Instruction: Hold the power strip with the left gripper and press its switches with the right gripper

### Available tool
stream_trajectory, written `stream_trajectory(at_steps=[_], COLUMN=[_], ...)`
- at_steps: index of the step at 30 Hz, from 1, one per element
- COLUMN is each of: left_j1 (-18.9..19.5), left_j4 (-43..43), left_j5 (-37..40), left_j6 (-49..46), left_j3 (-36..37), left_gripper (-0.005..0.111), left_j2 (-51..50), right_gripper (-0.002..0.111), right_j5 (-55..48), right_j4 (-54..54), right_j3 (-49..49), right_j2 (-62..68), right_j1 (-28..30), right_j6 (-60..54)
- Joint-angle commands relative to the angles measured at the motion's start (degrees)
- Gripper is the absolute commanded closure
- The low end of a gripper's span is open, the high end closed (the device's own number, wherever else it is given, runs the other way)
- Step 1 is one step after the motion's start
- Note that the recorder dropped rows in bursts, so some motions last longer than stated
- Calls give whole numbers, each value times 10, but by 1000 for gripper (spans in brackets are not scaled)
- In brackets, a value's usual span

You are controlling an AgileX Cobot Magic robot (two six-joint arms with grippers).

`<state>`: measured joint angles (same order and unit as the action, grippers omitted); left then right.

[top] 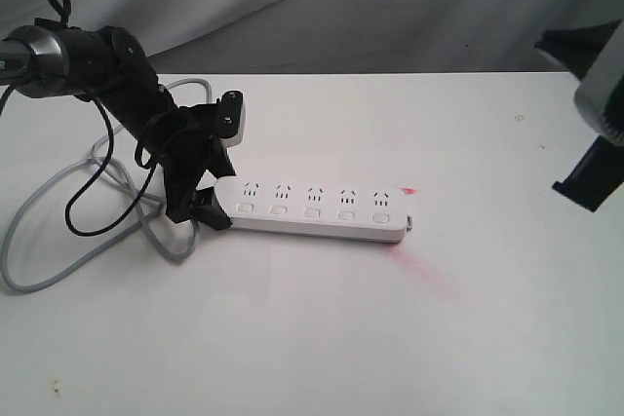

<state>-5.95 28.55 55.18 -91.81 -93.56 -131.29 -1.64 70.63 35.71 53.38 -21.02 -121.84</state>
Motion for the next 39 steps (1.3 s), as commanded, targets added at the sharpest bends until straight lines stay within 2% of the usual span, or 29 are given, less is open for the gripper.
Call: stream_trajectory(at_steps=[1,6,12,16,21,24,29,33,39], left_j1=[0,0,0,0,0,0,0,0,0], left_j4=[-12,-12,-12,-12,-12,-12,-12,-12,-12], left_j5=[-12,-12,-12,-12,-12,-12,-14,-14,-14], left_j6=[0,0,2,0,1,1,1,1,0], left_j3=[1,1,1,1,1,1,1,1,1], left_gripper=[37,37,37,37,37,37,37,37,37], left_j2=[-1,-1,-1,-1,-1,-1,-1,-1,-1], right_gripper=[108,108,108,108,108,108,108,108,108], right_j5=[12,33,122,130,182,171,57,24,25], right_j4=[-35,-64,-54,3,88,95,95,95,95], right_j3=[-3,-6,-58,-96,-97,-97,-98,-130,-232], right_j2=[-63,-129,-158,-158,-161,-166,-191,-257,-377], right_j1=[4,4,4,4,4,19,98,155,164], right_j6=[-11,-9,-4,-4,-4,-4,-4,-4,-4])
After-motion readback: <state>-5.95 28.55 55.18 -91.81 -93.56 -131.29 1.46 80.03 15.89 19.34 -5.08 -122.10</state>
